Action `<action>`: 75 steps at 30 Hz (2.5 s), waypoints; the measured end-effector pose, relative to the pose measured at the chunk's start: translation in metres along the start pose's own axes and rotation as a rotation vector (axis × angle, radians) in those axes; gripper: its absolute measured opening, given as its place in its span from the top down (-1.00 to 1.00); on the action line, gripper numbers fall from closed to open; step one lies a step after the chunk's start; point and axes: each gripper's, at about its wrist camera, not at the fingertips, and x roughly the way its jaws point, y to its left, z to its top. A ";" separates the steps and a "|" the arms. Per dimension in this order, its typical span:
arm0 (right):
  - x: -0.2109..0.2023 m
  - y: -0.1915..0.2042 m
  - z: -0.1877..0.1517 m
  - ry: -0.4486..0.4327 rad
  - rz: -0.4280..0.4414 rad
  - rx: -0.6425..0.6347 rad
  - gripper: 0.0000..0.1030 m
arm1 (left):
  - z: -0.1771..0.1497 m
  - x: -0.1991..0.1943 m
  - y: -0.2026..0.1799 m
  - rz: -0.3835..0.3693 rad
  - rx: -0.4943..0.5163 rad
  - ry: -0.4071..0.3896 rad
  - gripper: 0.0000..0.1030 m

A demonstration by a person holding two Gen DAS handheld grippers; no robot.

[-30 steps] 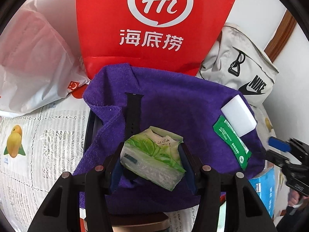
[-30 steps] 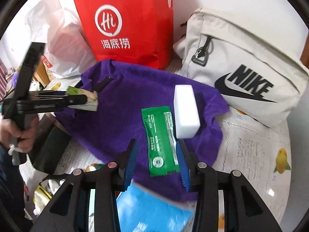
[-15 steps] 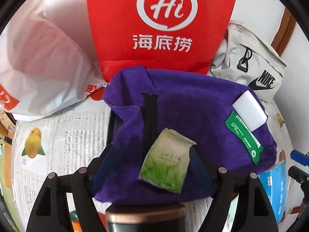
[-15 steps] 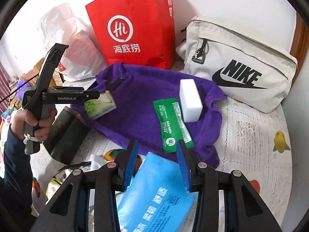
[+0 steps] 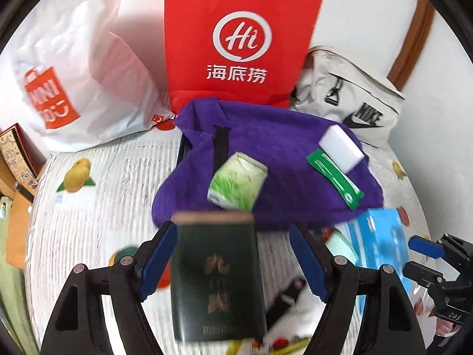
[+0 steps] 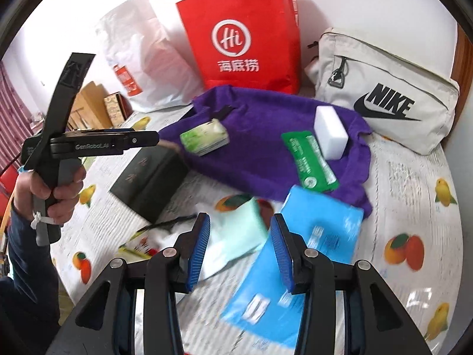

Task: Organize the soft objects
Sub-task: 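Grasp the white cloth with the left tool while the right tool reaches toward the mesh bag, then grasp the clear mesh bag with the right tool while the left tool holds the white cloth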

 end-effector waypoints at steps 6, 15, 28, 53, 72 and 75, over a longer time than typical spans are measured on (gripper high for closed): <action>-0.024 0.011 -0.039 -0.008 -0.013 0.009 0.02 | -0.047 -0.038 -0.014 -0.041 0.039 -0.027 -0.50; -0.037 0.014 -0.098 0.017 -0.002 0.058 0.02 | -0.121 -0.047 -0.044 -0.132 0.085 -0.001 -0.50; -0.033 0.026 -0.132 0.044 0.000 0.046 0.02 | -0.171 -0.022 -0.063 -0.172 0.155 0.045 0.29; 0.020 0.105 -0.108 0.071 0.055 -0.025 -0.14 | -0.172 -0.045 0.051 -0.002 -0.101 -0.044 0.52; 0.030 0.117 -0.119 0.022 -0.113 -0.102 0.44 | -0.183 -0.015 0.044 0.026 -0.100 -0.083 0.43; 0.019 0.105 -0.121 0.024 -0.098 -0.080 0.44 | -0.183 -0.015 0.042 0.033 -0.094 -0.082 0.41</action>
